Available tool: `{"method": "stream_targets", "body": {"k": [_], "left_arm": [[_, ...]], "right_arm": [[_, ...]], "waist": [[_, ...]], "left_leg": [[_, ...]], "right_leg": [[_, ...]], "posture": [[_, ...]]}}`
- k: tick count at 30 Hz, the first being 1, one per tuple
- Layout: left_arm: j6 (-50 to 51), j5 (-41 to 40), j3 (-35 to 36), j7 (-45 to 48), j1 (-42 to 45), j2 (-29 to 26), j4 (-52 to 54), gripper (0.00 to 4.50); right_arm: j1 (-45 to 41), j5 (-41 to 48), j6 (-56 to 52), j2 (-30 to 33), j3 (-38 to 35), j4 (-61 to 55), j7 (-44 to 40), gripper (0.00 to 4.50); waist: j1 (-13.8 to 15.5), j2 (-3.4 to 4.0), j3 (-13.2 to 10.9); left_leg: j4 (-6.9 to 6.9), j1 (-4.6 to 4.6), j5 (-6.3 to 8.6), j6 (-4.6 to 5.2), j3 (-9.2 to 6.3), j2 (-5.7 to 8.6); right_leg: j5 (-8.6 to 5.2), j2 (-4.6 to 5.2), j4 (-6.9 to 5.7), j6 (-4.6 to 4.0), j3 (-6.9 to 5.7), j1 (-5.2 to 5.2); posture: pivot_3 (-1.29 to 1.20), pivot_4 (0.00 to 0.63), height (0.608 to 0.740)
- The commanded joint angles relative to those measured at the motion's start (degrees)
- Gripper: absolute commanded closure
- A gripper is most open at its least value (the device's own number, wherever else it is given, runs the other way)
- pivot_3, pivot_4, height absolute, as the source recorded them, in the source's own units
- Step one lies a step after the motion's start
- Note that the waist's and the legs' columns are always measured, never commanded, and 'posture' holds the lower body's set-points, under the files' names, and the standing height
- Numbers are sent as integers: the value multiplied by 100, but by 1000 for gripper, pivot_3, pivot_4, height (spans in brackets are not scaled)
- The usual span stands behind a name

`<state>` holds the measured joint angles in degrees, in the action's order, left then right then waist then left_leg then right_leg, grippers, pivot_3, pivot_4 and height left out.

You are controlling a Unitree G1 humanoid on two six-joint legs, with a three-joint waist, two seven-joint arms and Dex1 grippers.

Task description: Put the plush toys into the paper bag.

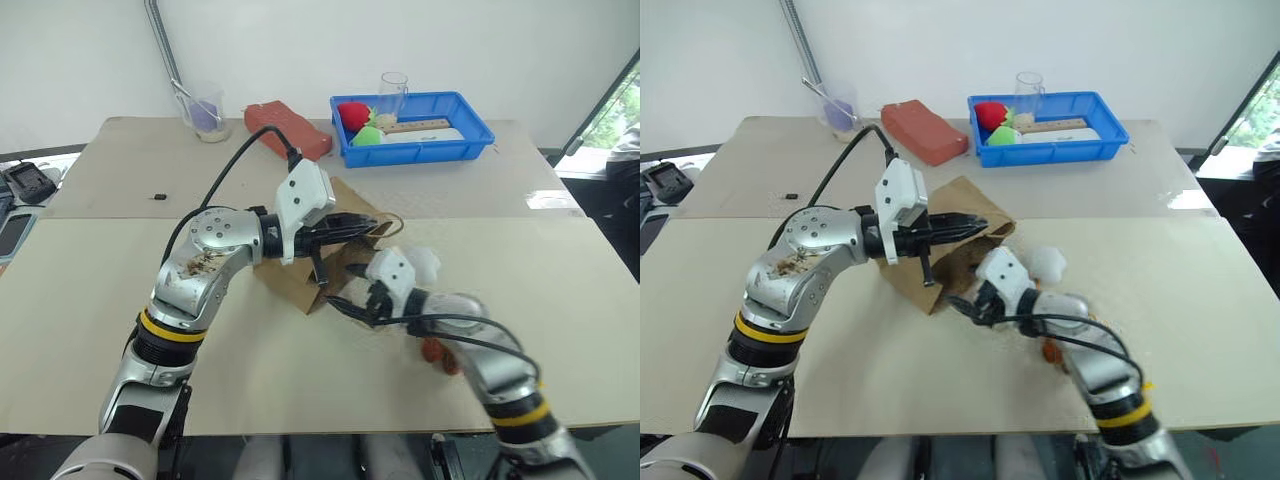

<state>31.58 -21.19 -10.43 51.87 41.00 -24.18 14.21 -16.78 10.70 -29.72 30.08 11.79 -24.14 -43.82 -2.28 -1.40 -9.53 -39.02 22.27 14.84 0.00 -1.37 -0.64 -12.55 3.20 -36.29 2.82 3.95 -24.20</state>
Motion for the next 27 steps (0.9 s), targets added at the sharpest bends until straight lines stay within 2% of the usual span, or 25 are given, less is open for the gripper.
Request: {"method": "stream_targets", "body": {"k": [1,5,8,16,20,27], "left_arm": [[46,-145,24,38,35,-13,197,4500],[59,-183,72,47,17,-44,145,4500],[126,-262,149,57,33,-78,129,4500],[179,-359,244,81,56,-186,112,4500],[240,-415,276,0,26,-199,181,4500],[268,-454,270,-65,-47,-221,261,4500]], "right_arm": [[185,248,-111,589,-435,-692,-338,18],[316,108,65,1098,-814,-619,-276,18],[194,-333,242,1318,-856,-113,3,18],[-527,-1254,521,1151,-393,1399,562,18],[-645,-1418,664,1073,-319,1738,618,1171],[-619,-1519,764,1086,-337,1787,540,3602]], "waist": [[-4,0,0],[-5,-2,-1],[-7,-3,-1],[-5,-3,-2],[5,-3,-2],[14,-3,-2]], "left_leg": [[0,1,0,0,1,0],[-1,1,0,0,4,0],[0,0,0,0,4,-1],[1,1,0,0,7,-1],[1,7,0,1,8,2],[1,8,0,1,8,3]], "right_leg": [[0,0,2,0,0,-1],[0,0,5,0,3,1],[0,-1,6,0,3,2],[1,-1,7,-1,5,-1],[1,4,13,-1,5,-3],[1,5,14,-1,5,-2]], "posture": [[0,150,740],[0,150,740],[0,150,740],[0,150,740],[0,150,740],[0,150,740]]}}
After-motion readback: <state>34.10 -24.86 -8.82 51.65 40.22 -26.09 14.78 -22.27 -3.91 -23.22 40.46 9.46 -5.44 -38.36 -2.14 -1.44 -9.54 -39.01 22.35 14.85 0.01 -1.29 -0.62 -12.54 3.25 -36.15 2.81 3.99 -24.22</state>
